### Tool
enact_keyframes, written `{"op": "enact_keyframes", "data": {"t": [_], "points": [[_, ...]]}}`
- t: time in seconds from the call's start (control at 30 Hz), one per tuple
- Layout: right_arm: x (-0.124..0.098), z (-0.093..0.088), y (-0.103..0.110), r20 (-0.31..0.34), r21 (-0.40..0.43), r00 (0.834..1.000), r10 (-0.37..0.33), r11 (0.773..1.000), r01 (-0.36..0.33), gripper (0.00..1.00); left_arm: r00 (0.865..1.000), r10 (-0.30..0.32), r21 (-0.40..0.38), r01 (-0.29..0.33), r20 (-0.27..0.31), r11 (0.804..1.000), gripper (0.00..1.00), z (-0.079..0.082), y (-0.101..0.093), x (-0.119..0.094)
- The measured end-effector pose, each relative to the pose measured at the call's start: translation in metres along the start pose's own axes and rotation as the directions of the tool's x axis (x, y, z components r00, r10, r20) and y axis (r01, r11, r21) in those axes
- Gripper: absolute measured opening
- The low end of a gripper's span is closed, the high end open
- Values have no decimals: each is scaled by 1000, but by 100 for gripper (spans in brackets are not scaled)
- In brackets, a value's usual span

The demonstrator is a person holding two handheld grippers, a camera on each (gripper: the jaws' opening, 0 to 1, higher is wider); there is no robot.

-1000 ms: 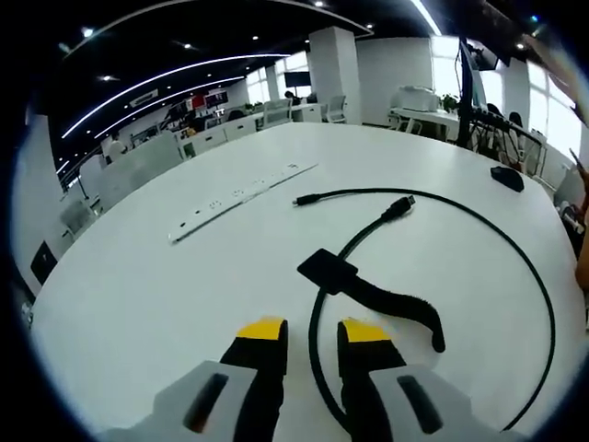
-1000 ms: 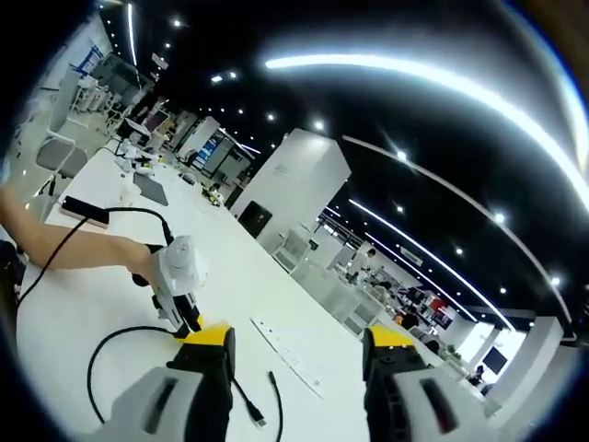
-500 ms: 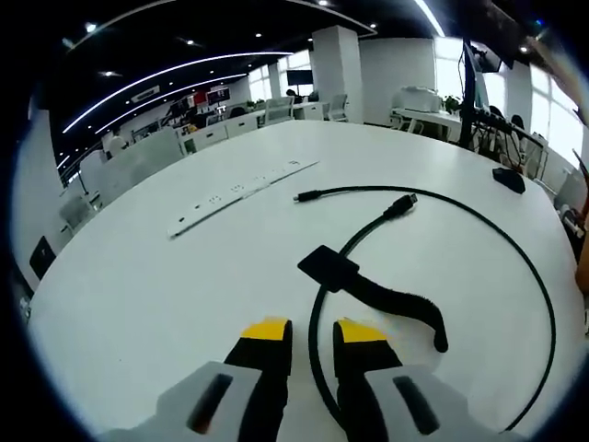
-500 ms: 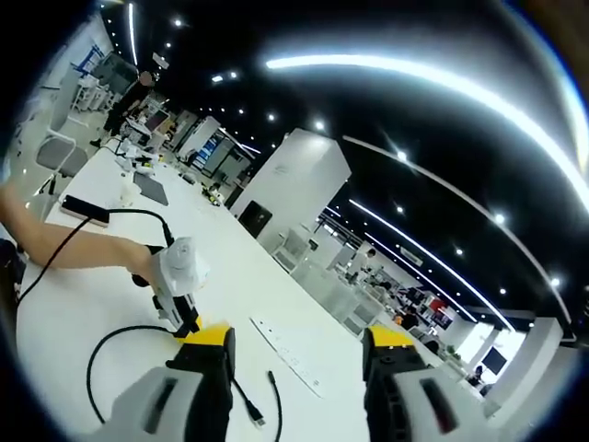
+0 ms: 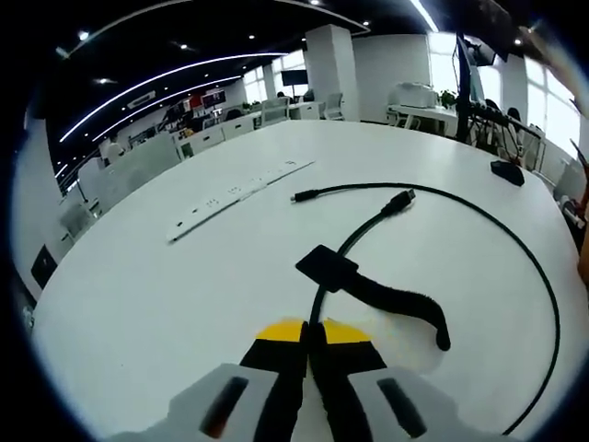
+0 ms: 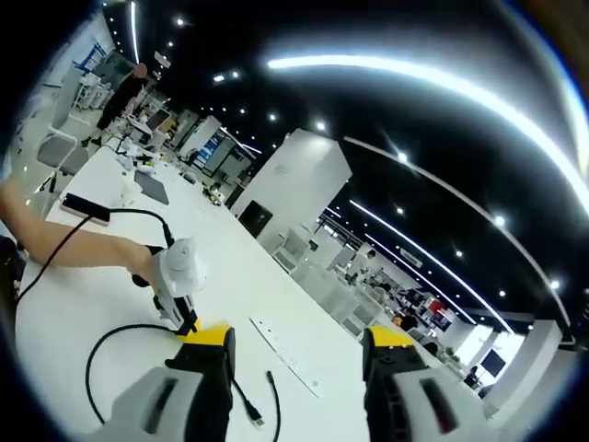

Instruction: Find the charging cable on the desk, coil it up and secure with Velcro.

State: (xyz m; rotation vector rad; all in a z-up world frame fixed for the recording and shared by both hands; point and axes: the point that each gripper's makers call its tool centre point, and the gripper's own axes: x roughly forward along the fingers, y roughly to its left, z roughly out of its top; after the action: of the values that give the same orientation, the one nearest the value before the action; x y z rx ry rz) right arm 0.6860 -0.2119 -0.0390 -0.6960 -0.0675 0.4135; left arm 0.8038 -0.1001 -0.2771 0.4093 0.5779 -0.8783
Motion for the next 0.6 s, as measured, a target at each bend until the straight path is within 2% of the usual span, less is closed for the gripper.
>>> {"op": "enact_keyframes", "data": {"t": [0.1, 0.6], "points": [[0, 0, 0, -2, -5, 1000, 2, 1000, -2, 56, 1000, 14, 19, -14, -1, 1000, 6, 1, 2, 1], [-3, 1, -2, 8, -13, 1000, -10, 1000, 10, 56, 1000, 18, 2, -18, 3, 1000, 5, 1, 2, 0]]}}
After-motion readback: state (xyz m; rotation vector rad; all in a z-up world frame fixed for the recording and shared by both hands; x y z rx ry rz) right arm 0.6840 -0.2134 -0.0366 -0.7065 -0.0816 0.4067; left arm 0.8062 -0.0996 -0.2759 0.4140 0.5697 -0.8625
